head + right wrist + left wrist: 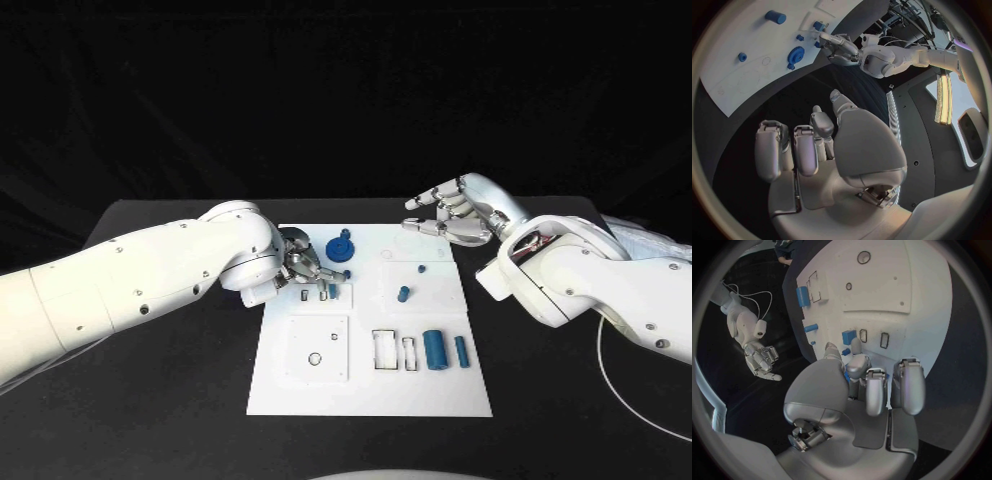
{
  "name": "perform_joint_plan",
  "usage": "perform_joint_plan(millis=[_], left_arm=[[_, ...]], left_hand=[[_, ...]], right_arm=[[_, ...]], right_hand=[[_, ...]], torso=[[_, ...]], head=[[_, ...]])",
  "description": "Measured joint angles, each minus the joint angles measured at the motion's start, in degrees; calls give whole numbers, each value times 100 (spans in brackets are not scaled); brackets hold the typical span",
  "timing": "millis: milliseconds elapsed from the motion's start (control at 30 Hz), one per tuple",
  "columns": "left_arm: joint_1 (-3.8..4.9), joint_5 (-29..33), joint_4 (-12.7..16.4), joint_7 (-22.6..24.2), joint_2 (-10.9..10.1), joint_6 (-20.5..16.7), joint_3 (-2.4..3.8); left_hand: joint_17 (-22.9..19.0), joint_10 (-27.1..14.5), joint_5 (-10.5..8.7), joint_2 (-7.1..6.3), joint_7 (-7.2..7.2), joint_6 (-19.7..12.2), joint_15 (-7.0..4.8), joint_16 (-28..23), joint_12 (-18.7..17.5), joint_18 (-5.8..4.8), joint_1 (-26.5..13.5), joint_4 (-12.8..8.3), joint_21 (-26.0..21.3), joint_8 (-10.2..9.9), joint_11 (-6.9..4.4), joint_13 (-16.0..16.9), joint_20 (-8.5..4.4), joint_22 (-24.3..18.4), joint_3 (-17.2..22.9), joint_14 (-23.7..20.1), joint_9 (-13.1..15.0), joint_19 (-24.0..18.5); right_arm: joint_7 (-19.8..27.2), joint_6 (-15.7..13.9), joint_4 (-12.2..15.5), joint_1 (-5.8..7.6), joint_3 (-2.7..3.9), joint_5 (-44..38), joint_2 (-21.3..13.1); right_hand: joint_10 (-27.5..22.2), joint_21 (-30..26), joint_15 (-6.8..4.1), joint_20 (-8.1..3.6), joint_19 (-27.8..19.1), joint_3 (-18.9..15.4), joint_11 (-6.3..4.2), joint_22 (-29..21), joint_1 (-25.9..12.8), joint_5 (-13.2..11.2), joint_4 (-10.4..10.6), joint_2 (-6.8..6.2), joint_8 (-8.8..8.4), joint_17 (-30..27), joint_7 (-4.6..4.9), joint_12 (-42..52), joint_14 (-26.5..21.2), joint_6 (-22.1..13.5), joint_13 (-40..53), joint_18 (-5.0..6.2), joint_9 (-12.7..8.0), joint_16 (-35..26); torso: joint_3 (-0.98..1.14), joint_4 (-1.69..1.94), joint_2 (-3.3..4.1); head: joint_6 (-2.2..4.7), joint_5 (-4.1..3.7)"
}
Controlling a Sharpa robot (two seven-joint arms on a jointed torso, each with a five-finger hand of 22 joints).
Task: Assemble the parts on the task board
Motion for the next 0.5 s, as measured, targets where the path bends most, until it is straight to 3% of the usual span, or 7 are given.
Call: perform_joint_plan(millis=[500], left_arm=[[25, -257, -191, -169, 177, 300, 4]], left_hand=[[-1, 21, 0, 26, -8, -50, 0, 0, 38, 0, -19, -16, 28, 120, -21, 65, -9, -1, -16, 0, 161, 9]], right_arm=[[-45, 86, -34, 0, -2, -3, 42]], right_hand=[[0, 0, 0, 0, 0, 0, 0, 0, 0, 22, 0, 0, 0, -1, 0, 0, 0, 0, -6, 0, -1, 0]], torso=[[4, 5, 2]], head=[[-67, 6]])
